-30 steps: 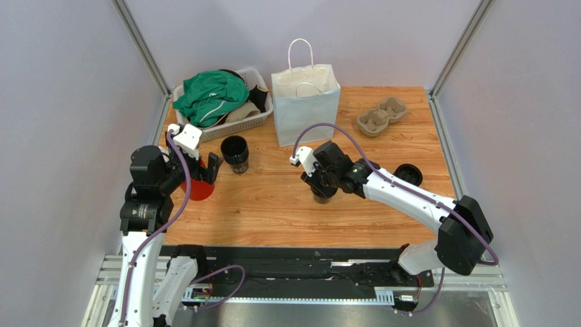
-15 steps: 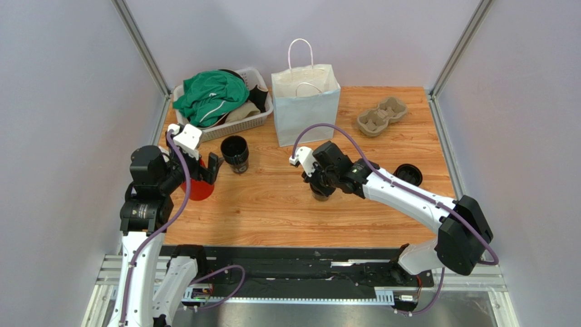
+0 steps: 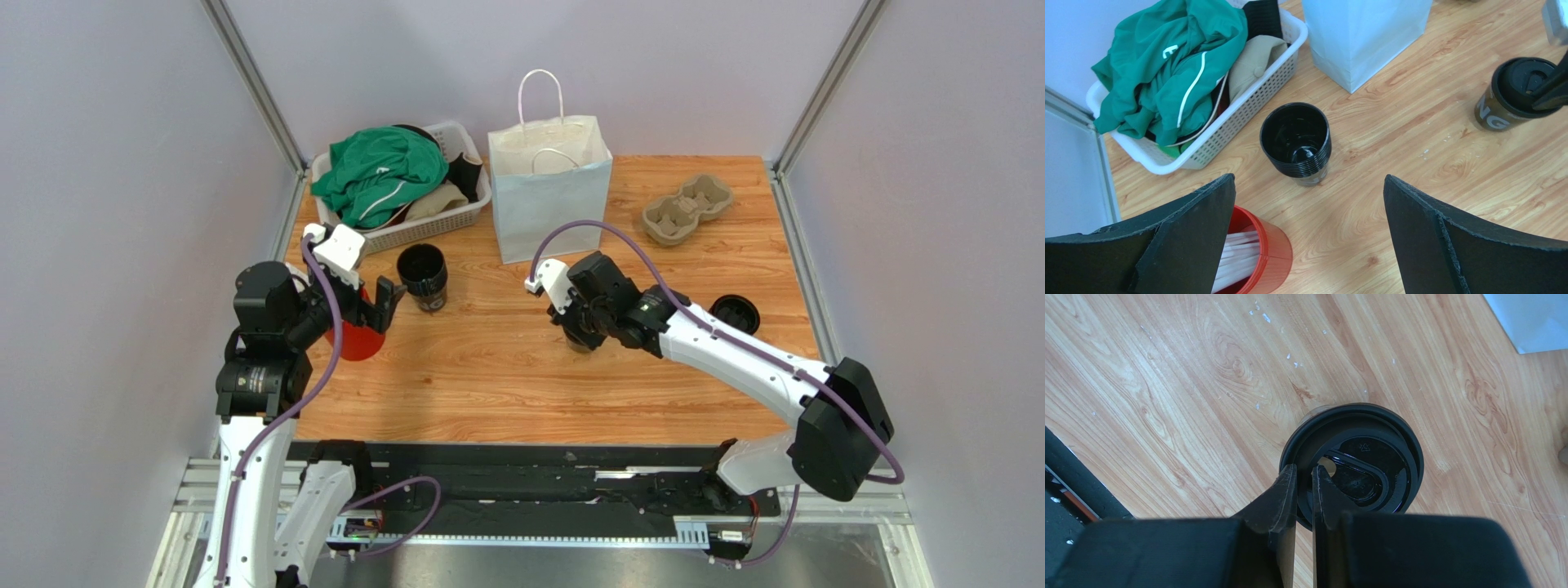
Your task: Pack the takeout coffee
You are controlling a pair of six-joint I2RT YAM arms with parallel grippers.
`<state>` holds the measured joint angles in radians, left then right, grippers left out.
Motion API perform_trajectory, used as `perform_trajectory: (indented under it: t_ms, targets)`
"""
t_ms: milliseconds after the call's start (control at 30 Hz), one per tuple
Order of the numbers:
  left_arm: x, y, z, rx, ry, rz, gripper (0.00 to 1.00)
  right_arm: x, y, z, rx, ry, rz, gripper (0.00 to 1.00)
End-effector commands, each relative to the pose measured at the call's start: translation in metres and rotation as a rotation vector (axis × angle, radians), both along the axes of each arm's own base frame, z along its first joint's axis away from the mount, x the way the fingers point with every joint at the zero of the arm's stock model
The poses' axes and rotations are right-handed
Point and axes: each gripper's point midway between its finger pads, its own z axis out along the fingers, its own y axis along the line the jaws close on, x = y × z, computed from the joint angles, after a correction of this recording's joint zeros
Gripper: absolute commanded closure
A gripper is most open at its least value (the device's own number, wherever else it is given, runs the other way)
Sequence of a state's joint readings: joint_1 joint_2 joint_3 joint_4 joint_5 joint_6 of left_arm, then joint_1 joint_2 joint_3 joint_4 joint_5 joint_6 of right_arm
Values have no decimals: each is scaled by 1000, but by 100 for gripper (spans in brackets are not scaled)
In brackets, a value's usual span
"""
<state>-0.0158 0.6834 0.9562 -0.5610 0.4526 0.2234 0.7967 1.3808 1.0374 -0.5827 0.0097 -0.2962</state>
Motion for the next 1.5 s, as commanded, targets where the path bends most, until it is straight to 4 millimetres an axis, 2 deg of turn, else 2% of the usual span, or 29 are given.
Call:
perform_trajectory:
  t_ms: [0,167,200,233,267,300,333,400,433,467,500,533,567,600,633,667,700,767,800,867,900,967,1000,1033,1100,1133,1267,1300,1467]
  targets:
    - [0,-10,5,-22,-5,-62,2,18,-3,47,90,-109,-34,100]
    - [2,-17,10,-31,35,-112,2,24,-15,59,127,-107,-57,100]
    - [4,-16,12,-13,33,-111,2,25,-19,64,136,-114,-64,100]
    - [6,-24,9,6,55,-142,2,31,-26,67,144,-117,-93,100]
    - [6,-27,15,36,53,-151,2,32,-31,70,153,-115,-106,100]
    - [13,-23,15,105,40,-124,2,33,-34,75,173,-114,-110,100]
    - [15,-38,12,146,46,-170,2,38,-44,78,186,-112,-144,100]
    - [24,-41,21,229,-2,-173,2,40,-52,82,208,-98,-163,100]
    - [29,-53,18,253,6,-210,1,44,-61,82,210,-99,-190,100]
    - [32,-58,30,264,-25,-224,1,46,-65,83,213,-100,-201,100]
    - [38,-61,35,282,-44,-236,1,48,-71,84,218,-101,-218,100]
    - [48,-70,31,294,-26,-259,1,50,-73,85,221,-102,-224,100]
    - [55,-75,50,291,-67,-262,1,51,-76,85,220,-102,-231,100]
    - [70,-82,44,308,-50,-273,1,52,-79,85,219,-103,-237,100]
    - [77,-88,49,312,-62,-283,1,52,-79,84,218,-100,-237,100]
    - [85,-95,67,305,-111,-292,1,53,-80,84,217,-101,-239,100]
    - [97,-104,61,321,-100,-316,1,54,-82,81,213,-96,-243,100]
    - [109,-119,74,323,-153,-351,1,56,-85,80,210,-91,-251,100]
    - [118,-130,67,348,-159,-383,1,58,-89,79,210,-89,-262,100]
    - [128,-143,73,369,-203,-411,1,59,-92,78,214,-87,-271,100]
    - [135,-153,65,396,-210,-438,1,61,-96,78,216,-85,-282,100]
    - [146,-163,66,420,-247,-452,1,61,-99,79,217,-88,-286,100]
    - [154,-171,54,427,-225,-466,1,62,-102,78,218,-86,-294,100]
    - [161,-175,62,418,-243,-461,1,63,-103,79,217,-89,-294,100]
    - [175,-184,50,405,-215,-467,1,64,-107,79,222,-90,-301,100]
    - [179,-189,54,395,-235,-473,1,64,-108,78,222,-86,-304,100]
    - [189,-205,47,391,-259,-533,1,67,-112,71,209,-70,-316,100]
    - [193,-209,39,392,-246,-540,1,68,-114,70,204,-69,-322,100]
    - [198,-216,27,412,-239,-587,3,72,-120,67,192,-66,-341,100]
